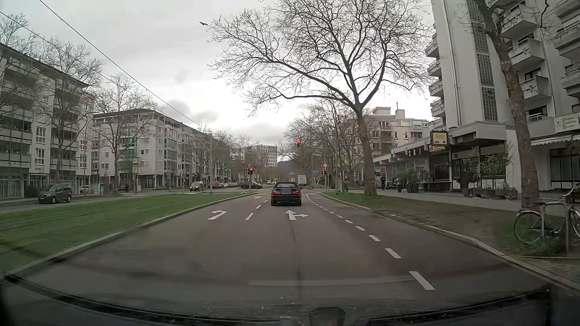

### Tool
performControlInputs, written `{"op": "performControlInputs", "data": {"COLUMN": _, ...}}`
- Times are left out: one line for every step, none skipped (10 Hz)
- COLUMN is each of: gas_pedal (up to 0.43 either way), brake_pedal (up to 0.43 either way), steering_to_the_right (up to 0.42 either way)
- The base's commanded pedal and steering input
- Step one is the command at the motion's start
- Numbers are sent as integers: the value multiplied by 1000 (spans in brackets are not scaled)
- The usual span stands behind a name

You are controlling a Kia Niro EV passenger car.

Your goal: Follow the waypoints while adhering to traffic rules and regulations

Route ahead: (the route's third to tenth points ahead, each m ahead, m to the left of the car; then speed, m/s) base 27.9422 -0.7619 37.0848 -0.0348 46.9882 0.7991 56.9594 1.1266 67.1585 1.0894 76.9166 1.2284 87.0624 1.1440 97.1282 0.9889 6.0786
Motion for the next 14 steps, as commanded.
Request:
{"op": "performControlInputs", "data": {"gas_pedal": 47, "brake_pedal": 0, "steering_to_the_right": -4}}
{"op": "performControlInputs", "data": {"gas_pedal": 47, "brake_pedal": 0, "steering_to_the_right": -4}}
{"op": "performControlInputs", "data": {"gas_pedal": 47, "brake_pedal": 0, "steering_to_the_right": -5}}
{"op": "performControlInputs", "data": {"gas_pedal": 47, "brake_pedal": 0, "steering_to_the_right": -7}}
{"op": "performControlInputs", "data": {"gas_pedal": 47, "brake_pedal": 0, "steering_to_the_right": -10}}
{"op": "performControlInputs", "data": {"gas_pedal": 39, "brake_pedal": 0, "steering_to_the_right": -10}}
{"op": "performControlInputs", "data": {"gas_pedal": 39, "brake_pedal": 0, "steering_to_the_right": -10}}
{"op": "performControlInputs", "data": {"gas_pedal": 28, "brake_pedal": 0, "steering_to_the_right": -12}}
{"op": "performControlInputs", "data": {"gas_pedal": 8, "brake_pedal": 0, "steering_to_the_right": -12}}
{"op": "performControlInputs", "data": {"gas_pedal": 8, "brake_pedal": 0, "steering_to_the_right": -13}}
{"op": "performControlInputs", "data": {"gas_pedal": 8, "brake_pedal": 0, "steering_to_the_right": -13}}
{"op": "performControlInputs", "data": {"gas_pedal": 8, "brake_pedal": 0, "steering_to_the_right": -13}}
{"op": "performControlInputs", "data": {"gas_pedal": 8, "brake_pedal": 0, "steering_to_the_right": -13}}
{"op": "performControlInputs", "data": {"gas_pedal": 8, "brake_pedal": 0, "steering_to_the_right": -13}}
